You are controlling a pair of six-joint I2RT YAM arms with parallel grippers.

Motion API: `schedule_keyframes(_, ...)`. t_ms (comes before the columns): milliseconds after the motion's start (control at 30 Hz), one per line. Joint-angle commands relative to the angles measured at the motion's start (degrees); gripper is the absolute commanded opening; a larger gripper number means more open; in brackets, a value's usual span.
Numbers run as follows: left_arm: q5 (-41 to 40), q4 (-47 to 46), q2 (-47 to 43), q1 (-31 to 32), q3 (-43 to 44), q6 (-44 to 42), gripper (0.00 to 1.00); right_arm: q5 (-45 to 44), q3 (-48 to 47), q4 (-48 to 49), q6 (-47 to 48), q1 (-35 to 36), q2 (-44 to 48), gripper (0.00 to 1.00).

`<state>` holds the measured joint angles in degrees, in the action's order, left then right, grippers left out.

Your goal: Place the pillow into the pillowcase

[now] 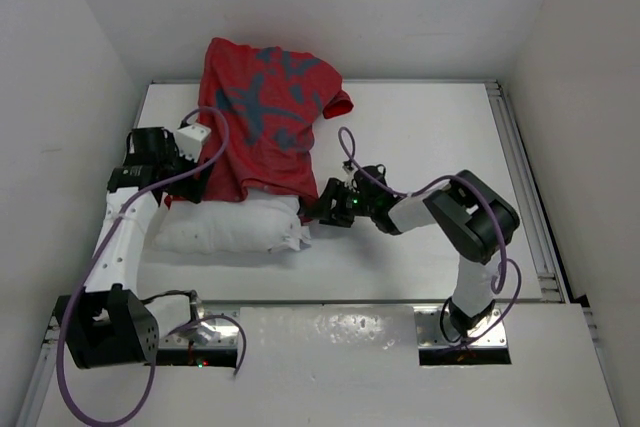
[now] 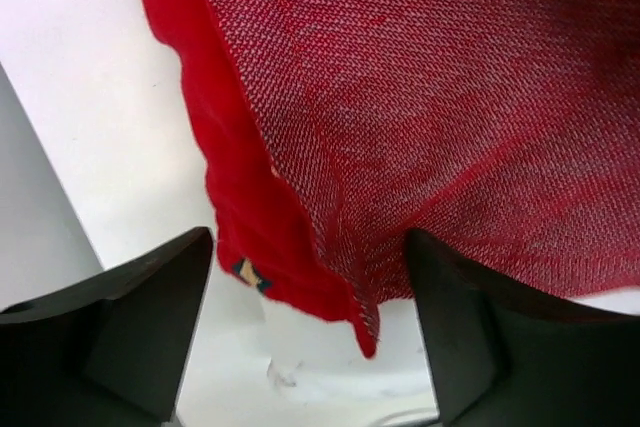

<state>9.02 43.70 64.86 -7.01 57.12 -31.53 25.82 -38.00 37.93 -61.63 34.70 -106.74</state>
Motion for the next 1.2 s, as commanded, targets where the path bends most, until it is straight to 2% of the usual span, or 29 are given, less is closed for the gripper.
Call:
schedule_keyframes(0, 0.6, -7.1, -1.0, -2.1, -3.0, 0.9, 0.74, -7.7, -4.6, -6.9, 0.8, 2.7, -1.8, 0.62)
schedule_keyframes(200, 6.8, -11.1, -1.1, -4.9, -7.0, 3.0, 0.54, -7.5, -10.9, -11.6, -0.2, 3.2, -7.9, 0.63)
schedule_keyframes(267, 9.0, -10.7, -0.6, -4.9, -6.7, 3.8, 0.35, -7.4, -13.0, -12.1, 0.2, 4.0, -9.1, 0.61)
schedule_keyframes(333, 13.0, -7.5, 0.3, -4.9, -5.3, 3.8, 0.00, -4.9, -14.5, -11.7, 0.5, 4.4, -10.8, 0.41)
schedule_keyframes(400, 16.4, -2.6, 0.7, -4.9, -4.0, 1.8, 0.00, -2.9, -14.8, -10.0, 0.9, 4.9, -11.4, 0.20)
schedule_keyframes(433, 17.6, -1.2, 0.6, -5.3, -3.4, 1.2, 0.00, -1.3, -14.8, -9.4, 0.9, 4.9, -11.2, 0.00)
schedule_keyframes(467, 20.1, 1.1, 0.9, -5.8, -2.5, 2.1, 0.00, -0.5, -14.6, -8.8, 0.9, 4.5, -10.5, 0.00)
schedule_keyframes(533, 25.0, 3.5, 1.5, -8.2, 4.9, 2.6, 0.00, 3.4, -12.2, -3.8, -2.2, 3.2, -5.8, 0.00)
schedule_keyframes(567, 29.3, 4.8, 3.3, -8.7, 13.2, 3.7, 0.00, 4.7, -11.1, 2.8, -4.5, 1.2, -3.3, 0.00)
schedule_keyframes(633, 31.7, 3.7, 5.7, -10.1, 22.5, 6.9, 0.00, 7.8, -12.0, 6.4, -13.5, -2.9, 3.8, 0.00)
schedule_keyframes(667, 30.6, 2.6, 8.6, -10.3, 31.5, 8.8, 0.00, 9.3, -14.4, 2.9, -15.8, -4.7, 5.6, 0.00)
schedule_keyframes(700, 28.9, 1.0, 10.2, -11.2, 36.0, 11.3, 0.00, 11.2, -20.9, 0.2, -18.2, -6.3, 8.5, 0.00)
schedule_keyframes(733, 25.4, -0.8, 13.9, -12.1, 44.0, 16.1, 0.00, 14.0, -24.7, -6.8, -17.8, -9.5, 9.8, 0.00)
schedule_keyframes(767, 24.3, -1.2, 15.8, -13.0, 47.8, 18.8, 0.00, 14.3, -28.1, -10.3, -16.9, -10.8, 11.3, 0.00)
schedule_keyframes(800, 24.4, -1.1, 20.3, -15.6, 55.6, 23.0, 0.00, 13.8, -33.6, -14.3, -14.2, -13.7, 14.1, 0.00)
schedule_keyframes(833, 25.0, -0.6, 22.5, -18.1, 59.1, 25.0, 0.00, 13.5, -37.6, -19.4, -13.4, -15.0, 16.8, 0.00)
schedule_keyframes(900, 27.0, 0.0, 27.0, -20.1, 67.0, 29.7, 0.00, 13.5, -40.9, -22.4, -14.0, -19.3, 18.8, 0.00)
schedule_keyframes(1067, 30.6, -6.0, 29.3, -24.9, 73.4, 38.1, 0.00, 13.9, -56.1, -24.8, -19.2, -27.2, 19.6, 0.00)
schedule_keyframes(1167, 33.2, -16.0, 26.4, -26.0, 72.5, 42.8, 0.00, 12.5, -66.4, -26.2, -20.4, -31.2, 17.4, 0.00)
